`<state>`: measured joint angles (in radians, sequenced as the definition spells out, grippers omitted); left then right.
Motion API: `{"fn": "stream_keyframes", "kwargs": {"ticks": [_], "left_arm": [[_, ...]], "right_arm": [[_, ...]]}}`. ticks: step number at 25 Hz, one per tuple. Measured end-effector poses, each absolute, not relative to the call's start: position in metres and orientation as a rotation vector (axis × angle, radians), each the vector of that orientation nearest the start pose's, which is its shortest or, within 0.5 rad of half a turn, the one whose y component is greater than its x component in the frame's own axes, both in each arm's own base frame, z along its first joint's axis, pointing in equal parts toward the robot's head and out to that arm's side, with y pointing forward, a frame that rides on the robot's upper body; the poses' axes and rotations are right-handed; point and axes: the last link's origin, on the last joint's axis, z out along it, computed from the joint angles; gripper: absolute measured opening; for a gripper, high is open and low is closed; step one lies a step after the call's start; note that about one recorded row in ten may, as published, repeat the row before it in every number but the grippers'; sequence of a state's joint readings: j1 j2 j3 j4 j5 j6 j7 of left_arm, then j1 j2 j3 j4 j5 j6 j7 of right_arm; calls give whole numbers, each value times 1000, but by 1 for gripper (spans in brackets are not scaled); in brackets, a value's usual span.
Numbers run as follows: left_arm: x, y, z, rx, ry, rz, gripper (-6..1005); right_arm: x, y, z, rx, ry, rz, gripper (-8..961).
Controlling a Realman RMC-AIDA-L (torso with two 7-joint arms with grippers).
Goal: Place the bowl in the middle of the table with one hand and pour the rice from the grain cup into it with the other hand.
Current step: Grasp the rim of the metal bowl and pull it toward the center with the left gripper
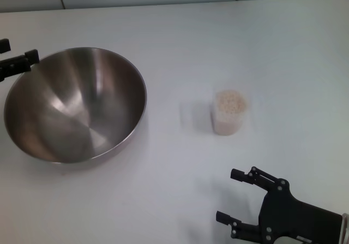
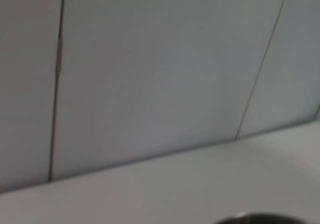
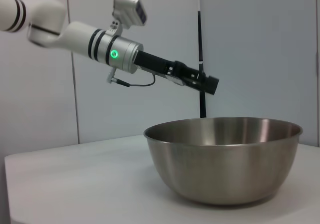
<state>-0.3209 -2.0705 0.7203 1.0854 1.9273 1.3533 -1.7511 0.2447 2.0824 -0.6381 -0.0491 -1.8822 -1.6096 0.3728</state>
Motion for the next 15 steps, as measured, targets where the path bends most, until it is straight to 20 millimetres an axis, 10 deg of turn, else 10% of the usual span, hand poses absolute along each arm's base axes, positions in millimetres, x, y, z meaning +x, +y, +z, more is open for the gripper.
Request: {"fn": "stream_keyframes", "kwargs": {"ticks": [15], "left_arm": [[-310,345,83,-2276,-968,-175,862]], "right_arm": [[319,171,-79,-2537,309,896,833]]}}
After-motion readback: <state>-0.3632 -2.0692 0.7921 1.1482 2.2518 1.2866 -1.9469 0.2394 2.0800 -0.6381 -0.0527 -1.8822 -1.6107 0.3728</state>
